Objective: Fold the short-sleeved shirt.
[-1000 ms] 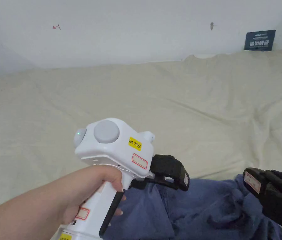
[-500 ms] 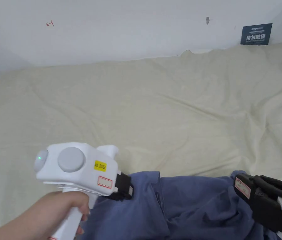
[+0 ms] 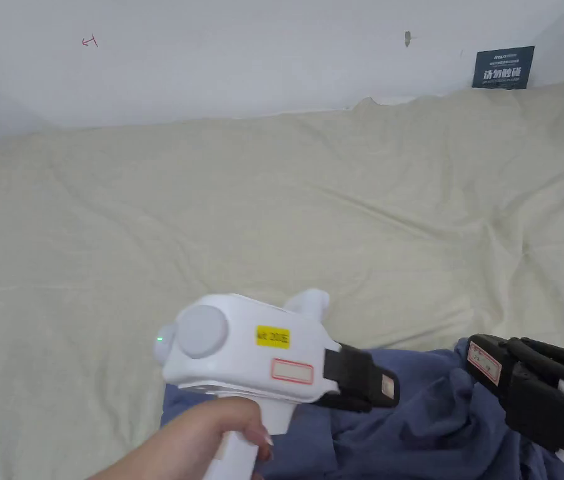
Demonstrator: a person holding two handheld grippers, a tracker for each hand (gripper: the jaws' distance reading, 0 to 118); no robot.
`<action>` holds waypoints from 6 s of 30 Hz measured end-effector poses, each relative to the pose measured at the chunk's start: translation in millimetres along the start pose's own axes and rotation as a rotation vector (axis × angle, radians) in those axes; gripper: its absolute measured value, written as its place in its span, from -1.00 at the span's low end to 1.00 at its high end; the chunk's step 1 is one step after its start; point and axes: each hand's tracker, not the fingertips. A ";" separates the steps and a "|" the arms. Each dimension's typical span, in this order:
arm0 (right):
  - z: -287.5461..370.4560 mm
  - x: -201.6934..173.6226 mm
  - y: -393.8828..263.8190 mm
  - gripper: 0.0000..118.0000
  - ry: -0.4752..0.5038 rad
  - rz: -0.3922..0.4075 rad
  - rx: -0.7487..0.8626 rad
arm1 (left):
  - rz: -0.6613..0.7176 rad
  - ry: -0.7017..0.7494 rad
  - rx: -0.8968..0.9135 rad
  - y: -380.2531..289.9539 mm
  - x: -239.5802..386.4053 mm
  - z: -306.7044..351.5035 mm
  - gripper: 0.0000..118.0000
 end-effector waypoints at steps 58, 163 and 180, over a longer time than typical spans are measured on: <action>9.6 28.7 -6.1 -1.00 0.042 -0.105 -0.015 | -0.069 0.503 -0.215 23.9 10.3 -0.9 -0.68; -191.0 36.7 -38.9 -1.00 0.041 0.049 -0.897 | 0.316 -0.219 0.050 -31.5 -180.8 79.6 1.00; -134.7 29.4 -13.8 -1.00 0.112 -0.050 -0.610 | 0.178 0.163 -0.125 -16.6 -123.7 48.9 -0.60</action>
